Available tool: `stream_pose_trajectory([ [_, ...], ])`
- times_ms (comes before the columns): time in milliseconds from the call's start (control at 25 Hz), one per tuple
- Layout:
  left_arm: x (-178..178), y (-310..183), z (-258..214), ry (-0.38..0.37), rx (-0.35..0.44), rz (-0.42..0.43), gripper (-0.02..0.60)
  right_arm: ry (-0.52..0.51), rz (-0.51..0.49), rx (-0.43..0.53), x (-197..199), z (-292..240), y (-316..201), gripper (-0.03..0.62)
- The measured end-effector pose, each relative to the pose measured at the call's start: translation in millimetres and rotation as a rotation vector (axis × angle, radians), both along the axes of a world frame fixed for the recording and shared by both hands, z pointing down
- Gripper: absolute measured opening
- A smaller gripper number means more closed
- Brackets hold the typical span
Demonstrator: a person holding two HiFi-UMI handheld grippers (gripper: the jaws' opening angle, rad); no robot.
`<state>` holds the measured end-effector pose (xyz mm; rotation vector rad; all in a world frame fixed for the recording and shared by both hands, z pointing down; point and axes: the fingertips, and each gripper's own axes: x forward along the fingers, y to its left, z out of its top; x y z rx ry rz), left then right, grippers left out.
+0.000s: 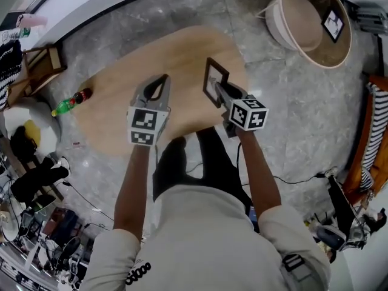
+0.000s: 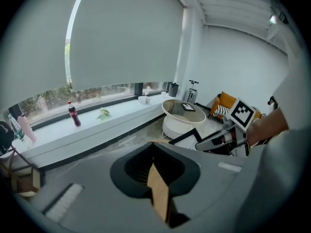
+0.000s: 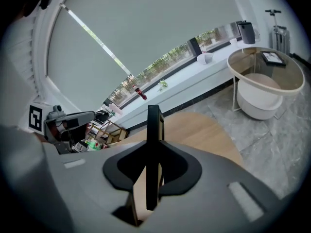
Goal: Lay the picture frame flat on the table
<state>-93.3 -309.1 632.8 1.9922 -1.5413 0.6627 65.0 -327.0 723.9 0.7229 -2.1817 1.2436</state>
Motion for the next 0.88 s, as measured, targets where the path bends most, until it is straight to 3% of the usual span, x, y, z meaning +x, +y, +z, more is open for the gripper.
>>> stream_pose_trajectory([
  [280, 1.5, -3.1, 24.7, 0.014, -0.035, -0.033, 0.009, -0.069, 0.015, -0.200, 0.1, 58.0, 2.4, 0.072],
  [880, 0.9, 6.1, 60.9, 0.034, -0.098, -0.052, 0.009, -0.089, 0.106, -0.373, -7.7, 129.5, 1.8, 0.074],
])
